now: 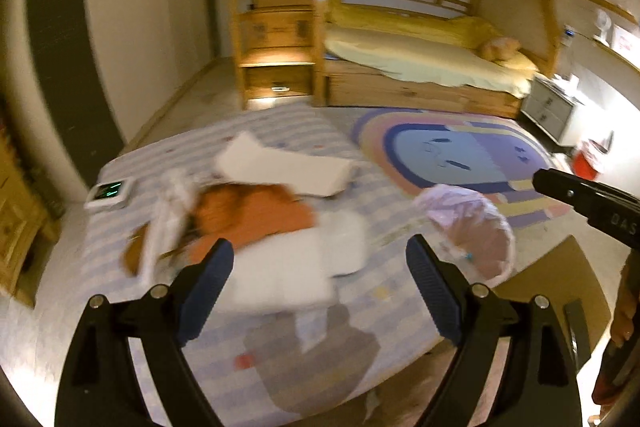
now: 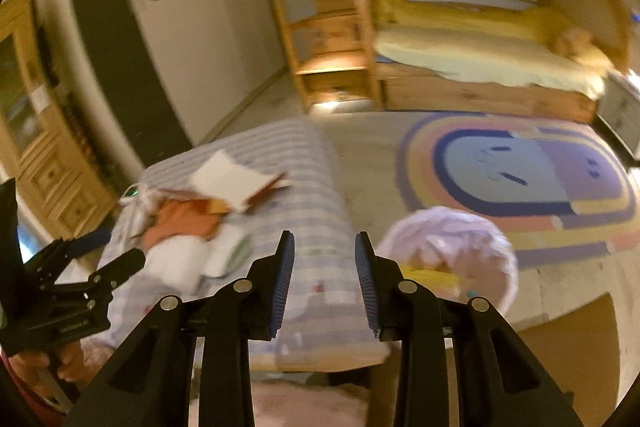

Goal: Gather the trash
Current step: 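Move both tools back over the table, then grasp white paper with the right tool while the left grasps the striped paper bag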

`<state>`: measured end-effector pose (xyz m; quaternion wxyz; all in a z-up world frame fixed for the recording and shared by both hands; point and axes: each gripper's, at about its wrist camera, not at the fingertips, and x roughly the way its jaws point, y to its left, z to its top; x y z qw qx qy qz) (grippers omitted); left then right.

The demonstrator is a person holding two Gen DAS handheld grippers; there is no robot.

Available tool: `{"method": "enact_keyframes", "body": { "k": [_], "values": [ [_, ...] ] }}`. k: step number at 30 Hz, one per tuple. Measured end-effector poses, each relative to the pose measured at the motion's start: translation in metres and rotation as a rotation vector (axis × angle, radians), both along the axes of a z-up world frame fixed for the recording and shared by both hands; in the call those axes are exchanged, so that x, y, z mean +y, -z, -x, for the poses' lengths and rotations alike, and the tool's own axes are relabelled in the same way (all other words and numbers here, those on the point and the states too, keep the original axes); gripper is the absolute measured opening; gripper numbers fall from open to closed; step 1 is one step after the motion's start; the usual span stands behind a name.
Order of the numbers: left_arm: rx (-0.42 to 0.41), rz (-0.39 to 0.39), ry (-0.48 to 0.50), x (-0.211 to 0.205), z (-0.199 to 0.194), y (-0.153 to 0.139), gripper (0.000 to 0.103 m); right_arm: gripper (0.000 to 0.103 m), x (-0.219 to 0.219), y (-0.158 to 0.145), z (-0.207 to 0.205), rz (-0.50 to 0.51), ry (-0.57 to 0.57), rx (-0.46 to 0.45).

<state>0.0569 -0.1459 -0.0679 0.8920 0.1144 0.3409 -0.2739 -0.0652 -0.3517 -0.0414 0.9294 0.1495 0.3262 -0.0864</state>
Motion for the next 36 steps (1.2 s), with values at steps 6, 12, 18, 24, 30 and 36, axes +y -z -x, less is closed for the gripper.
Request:
{"method": "enact_keyframes", "body": {
  "k": [6, 12, 18, 24, 30, 36],
  "values": [
    [-0.011, -0.017, -0.148, 0.066, -0.013, 0.0, 0.086, 0.034, 0.044, 0.0, -0.026, 0.028, -0.119, 0.02],
    [-0.006, -0.018, -0.272, 0.108, -0.031, 0.006, 0.086, 0.041, 0.076, 0.007, -0.062, 0.049, -0.206, 0.035],
    [0.018, -0.005, -0.311, 0.121, -0.058, 0.015, 0.086, 0.041, 0.101, 0.012, -0.104, 0.092, -0.301, 0.048],
    [0.042, 0.014, -0.318, 0.115, -0.087, 0.031, 0.086, 0.04, 0.116, 0.034, -0.158, 0.118, -0.362, 0.088],
    [0.045, -0.001, -0.3, 0.106, -0.102, 0.04, 0.086, 0.04, 0.129, 0.047, -0.191, 0.147, -0.408, 0.115],
    [0.046, 0.001, -0.29, 0.108, -0.104, 0.036, 0.086, 0.026, 0.141, 0.055, -0.214, 0.212, -0.461, 0.166]
  ]
}}
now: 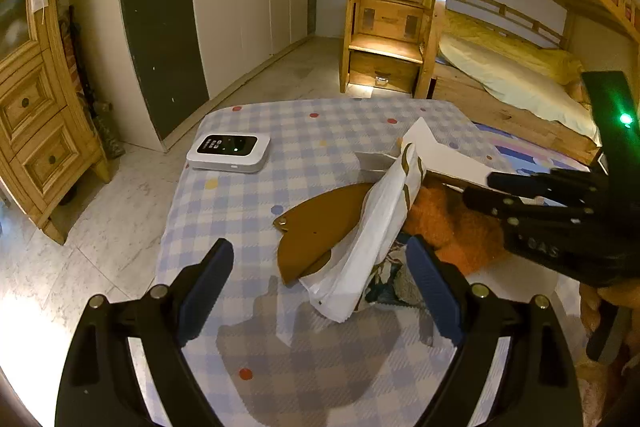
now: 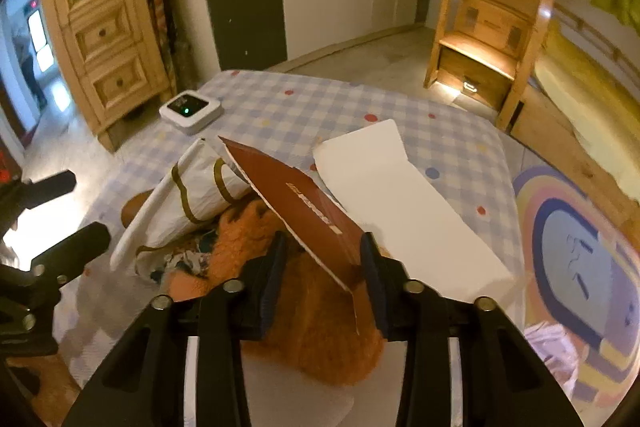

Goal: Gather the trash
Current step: 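Grasp white paper with the right tool while the left grasps the striped paper bag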

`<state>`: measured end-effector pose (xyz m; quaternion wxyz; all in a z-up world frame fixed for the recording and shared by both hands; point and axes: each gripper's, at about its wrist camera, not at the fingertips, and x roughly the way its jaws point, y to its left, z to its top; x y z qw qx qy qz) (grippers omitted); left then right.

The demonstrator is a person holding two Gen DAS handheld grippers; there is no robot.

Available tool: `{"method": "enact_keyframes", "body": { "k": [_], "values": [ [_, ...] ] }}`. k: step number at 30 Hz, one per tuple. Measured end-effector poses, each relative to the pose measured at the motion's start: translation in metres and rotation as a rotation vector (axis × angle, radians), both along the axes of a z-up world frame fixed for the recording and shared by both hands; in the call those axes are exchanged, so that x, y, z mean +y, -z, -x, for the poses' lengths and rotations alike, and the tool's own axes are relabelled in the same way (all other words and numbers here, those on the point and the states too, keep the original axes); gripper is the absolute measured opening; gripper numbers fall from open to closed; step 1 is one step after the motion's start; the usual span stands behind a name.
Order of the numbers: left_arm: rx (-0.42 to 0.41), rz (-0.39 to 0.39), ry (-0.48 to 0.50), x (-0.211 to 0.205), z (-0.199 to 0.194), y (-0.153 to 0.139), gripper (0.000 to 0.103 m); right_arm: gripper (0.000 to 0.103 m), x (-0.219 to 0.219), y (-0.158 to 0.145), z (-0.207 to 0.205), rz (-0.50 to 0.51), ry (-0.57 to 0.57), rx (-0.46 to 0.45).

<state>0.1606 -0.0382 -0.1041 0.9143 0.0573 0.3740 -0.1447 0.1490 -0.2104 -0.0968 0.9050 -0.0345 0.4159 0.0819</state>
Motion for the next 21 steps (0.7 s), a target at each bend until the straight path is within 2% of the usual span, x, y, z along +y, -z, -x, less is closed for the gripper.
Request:
{"method": "enact_keyframes", "body": {
  "k": [1, 3, 8, 12, 16, 21],
  "values": [
    [0.001, -0.002, 0.0, 0.0, 0.001, -0.001, 0.086, 0.024, 0.001, -0.001, -0.001, 0.015, -0.001, -0.001],
    [0.002, 0.003, 0.0, 0.002, 0.003, -0.003, 0.086, 0.012, 0.001, -0.009, 0.003, 0.033, -0.005, -0.025],
    [0.012, 0.025, 0.01, 0.008, 0.009, -0.006, 0.083, 0.002, -0.015, -0.04, 0.027, 0.033, 0.058, -0.128],
    [0.036, 0.034, 0.035, 0.008, 0.016, -0.001, 0.079, 0.001, -0.035, -0.063, 0.053, -0.015, 0.13, -0.2],
    [0.039, 0.025, 0.036, 0.007, 0.016, 0.001, 0.072, 0.001, -0.042, -0.071, 0.074, -0.054, 0.169, -0.236],
    [0.088, -0.012, 0.063, -0.007, 0.005, 0.015, 0.056, 0.001, -0.048, -0.054, 0.087, -0.123, 0.199, -0.184]
  ]
}}
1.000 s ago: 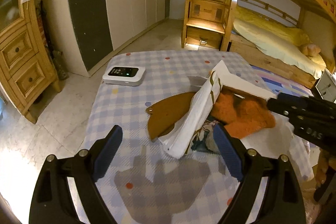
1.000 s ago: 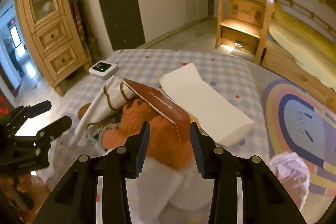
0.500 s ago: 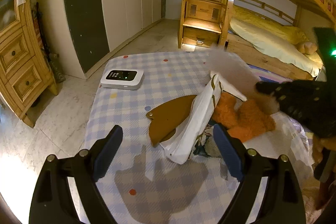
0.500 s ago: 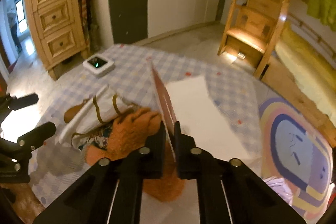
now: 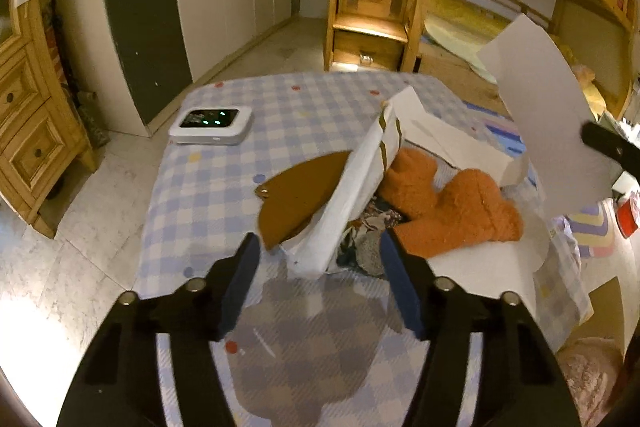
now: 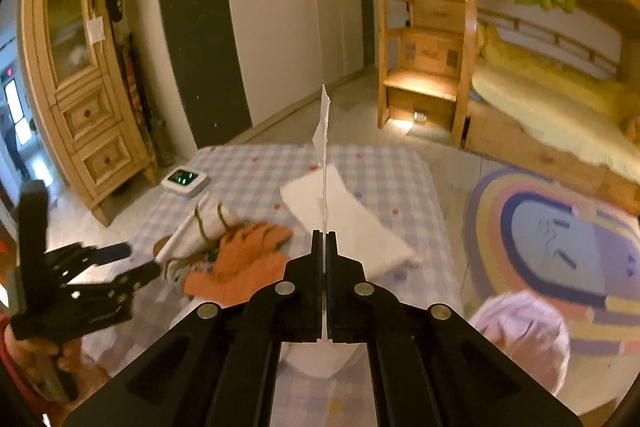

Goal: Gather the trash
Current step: 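Grasp white paper with the right tool while the left grasps the striped paper bag, then carry paper and bag over the bin and open both tools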

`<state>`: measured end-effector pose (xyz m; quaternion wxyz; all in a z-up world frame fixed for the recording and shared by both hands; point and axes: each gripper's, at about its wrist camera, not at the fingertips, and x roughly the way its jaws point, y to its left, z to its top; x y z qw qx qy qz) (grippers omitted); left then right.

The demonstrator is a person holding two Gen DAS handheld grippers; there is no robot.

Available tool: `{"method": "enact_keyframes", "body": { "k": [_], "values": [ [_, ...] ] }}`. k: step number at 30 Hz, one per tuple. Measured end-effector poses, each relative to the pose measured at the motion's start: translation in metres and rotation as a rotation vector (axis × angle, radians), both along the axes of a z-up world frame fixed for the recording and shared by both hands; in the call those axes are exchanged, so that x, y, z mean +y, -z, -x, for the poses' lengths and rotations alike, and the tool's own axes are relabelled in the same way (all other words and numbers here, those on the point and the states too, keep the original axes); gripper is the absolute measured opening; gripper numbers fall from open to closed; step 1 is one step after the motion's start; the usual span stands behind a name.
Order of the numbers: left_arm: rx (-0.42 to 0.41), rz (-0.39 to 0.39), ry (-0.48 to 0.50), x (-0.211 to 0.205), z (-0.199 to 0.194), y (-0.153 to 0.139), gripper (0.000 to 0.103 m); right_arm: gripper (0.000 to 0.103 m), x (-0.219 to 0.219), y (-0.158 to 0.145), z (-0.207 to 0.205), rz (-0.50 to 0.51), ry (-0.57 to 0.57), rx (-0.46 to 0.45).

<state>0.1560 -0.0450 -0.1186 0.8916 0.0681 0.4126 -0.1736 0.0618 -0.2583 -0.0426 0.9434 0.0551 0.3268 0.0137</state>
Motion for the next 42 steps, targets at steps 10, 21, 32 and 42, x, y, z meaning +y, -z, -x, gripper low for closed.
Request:
{"method": "enact_keyframes", "body": {
  "k": [10, 21, 32, 42],
  "values": [
    [0.062, -0.034, 0.043, -0.019, -0.032, 0.018, 0.026, 0.001, 0.004, 0.006, 0.006, -0.018, -0.011, 0.026],
    [-0.123, 0.141, 0.119, -0.003, 0.014, -0.08, 0.001, 0.001, -0.006, -0.02, 0.036, -0.04, 0.016, -0.059],
    [-0.154, 0.106, 0.148, -0.032, 0.068, -0.084, 0.001, 0.001, -0.021, -0.02, 0.069, -0.106, 0.045, -0.048],
    [-0.108, 0.076, 0.339, -0.123, 0.108, -0.051, 0.002, 0.001, -0.055, -0.004, 0.113, -0.093, 0.162, -0.002]
  ]
}}
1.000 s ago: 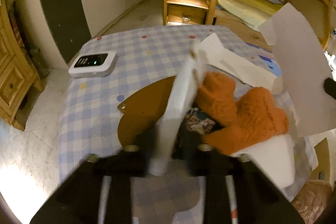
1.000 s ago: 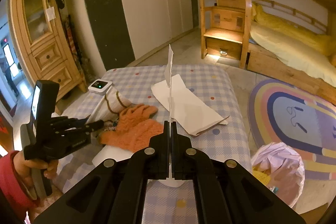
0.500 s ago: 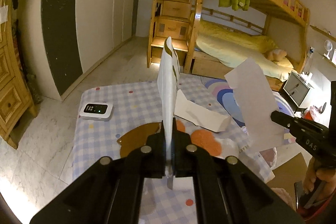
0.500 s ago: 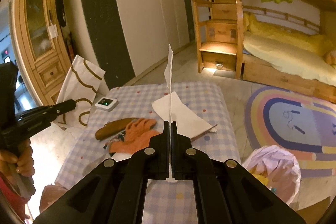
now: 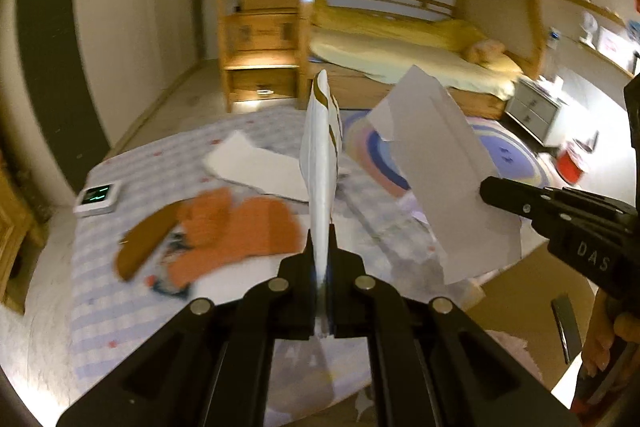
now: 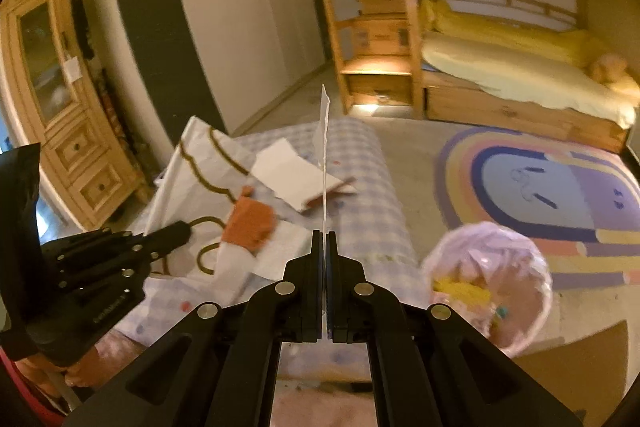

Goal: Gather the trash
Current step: 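Carry paper and bag over the bin and open both tools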

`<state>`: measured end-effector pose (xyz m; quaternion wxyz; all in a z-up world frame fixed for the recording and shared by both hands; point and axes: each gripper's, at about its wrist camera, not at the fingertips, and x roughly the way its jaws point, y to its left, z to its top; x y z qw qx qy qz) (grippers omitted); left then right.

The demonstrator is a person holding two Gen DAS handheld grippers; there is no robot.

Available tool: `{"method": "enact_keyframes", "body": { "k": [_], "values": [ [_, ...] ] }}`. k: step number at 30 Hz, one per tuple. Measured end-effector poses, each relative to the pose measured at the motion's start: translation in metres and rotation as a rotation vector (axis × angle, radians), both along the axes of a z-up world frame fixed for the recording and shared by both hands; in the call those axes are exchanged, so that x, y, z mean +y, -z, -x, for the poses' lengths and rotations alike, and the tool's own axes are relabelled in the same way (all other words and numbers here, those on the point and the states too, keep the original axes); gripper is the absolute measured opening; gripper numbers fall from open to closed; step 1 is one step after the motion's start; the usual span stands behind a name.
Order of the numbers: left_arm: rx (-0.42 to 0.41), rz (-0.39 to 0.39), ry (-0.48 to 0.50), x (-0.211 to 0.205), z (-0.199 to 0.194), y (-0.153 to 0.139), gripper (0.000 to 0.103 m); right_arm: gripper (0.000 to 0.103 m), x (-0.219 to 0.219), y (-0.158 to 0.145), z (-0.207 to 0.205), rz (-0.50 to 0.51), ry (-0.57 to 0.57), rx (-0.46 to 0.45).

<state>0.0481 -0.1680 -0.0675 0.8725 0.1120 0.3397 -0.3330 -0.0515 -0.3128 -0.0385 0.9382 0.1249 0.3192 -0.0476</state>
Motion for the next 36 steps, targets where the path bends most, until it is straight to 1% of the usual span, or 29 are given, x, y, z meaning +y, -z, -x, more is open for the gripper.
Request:
{"method": "enact_keyframes", "body": {
  "k": [5, 7, 10, 13, 17, 20, 22, 25, 27, 28, 29, 30, 31, 32, 34, 35, 36],
  "values": [
    [0.014, -0.012, 0.095, -0.047, 0.01, 0.009, 0.002, 0.001, -0.033, 0.006, 0.03, 0.002, 0.109, 0.008],
    [0.013, -0.018, 0.14, -0.069, 0.015, 0.011, 0.002, 0.001, -0.052, 0.01, 0.044, 0.004, 0.17, 0.007],
    [0.012, -0.02, 0.197, -0.101, 0.02, 0.012, 0.002, 0.001, -0.074, 0.015, 0.057, 0.005, 0.235, 0.011],
    [0.015, -0.028, 0.249, -0.133, 0.022, 0.018, 0.002, 0.001, -0.102, 0.026, 0.068, -0.014, 0.302, 0.032],
    [0.042, -0.046, 0.305, -0.173, 0.02, 0.03, 0.002, 0.001, -0.127, 0.04, 0.07, -0.037, 0.355, 0.063],
    [0.058, -0.081, 0.338, -0.207, 0.017, 0.043, 0.002, 0.001, -0.147, 0.054, 0.067, -0.057, 0.389, 0.089],
    [0.065, -0.104, 0.35, -0.224, 0.015, 0.049, 0.002, 0.001, -0.159, 0.062, 0.064, -0.069, 0.406, 0.103],
    [0.071, -0.114, 0.341, -0.24, 0.006, 0.053, 0.004, 0.001, -0.177, 0.076, 0.054, -0.1, 0.424, 0.124],
    [0.075, -0.113, 0.331, -0.242, 0.0, 0.054, 0.011, 0.001, -0.183, 0.082, 0.049, -0.108, 0.429, 0.129],
    [0.075, -0.11, 0.325, -0.241, -0.003, 0.054, 0.025, 0.001, -0.187, 0.086, 0.044, -0.118, 0.43, 0.136],
    [0.07, -0.102, 0.316, -0.239, -0.005, 0.052, 0.042, 0.001, -0.189, 0.089, 0.04, -0.12, 0.431, 0.14],
    [0.064, -0.095, 0.309, -0.238, -0.006, 0.05, 0.049, 0.003, -0.188, 0.09, 0.037, -0.119, 0.431, 0.145],
    [0.058, -0.086, 0.298, -0.235, -0.009, 0.048, 0.053, 0.004, -0.19, 0.093, 0.031, -0.113, 0.432, 0.154],
    [0.056, -0.077, 0.288, -0.23, -0.012, 0.045, 0.053, 0.006, -0.192, 0.096, 0.027, -0.114, 0.43, 0.164],
    [0.051, -0.068, 0.265, -0.223, -0.014, 0.04, 0.053, 0.018, -0.194, 0.1, 0.023, -0.124, 0.43, 0.175],
    [0.045, -0.063, 0.246, -0.216, -0.017, 0.036, 0.053, 0.029, -0.194, 0.099, 0.023, -0.123, 0.434, 0.177],
    [0.04, -0.057, 0.234, -0.209, -0.019, 0.033, 0.053, 0.032, -0.192, 0.096, 0.023, -0.119, 0.435, 0.172]
  ]
}}
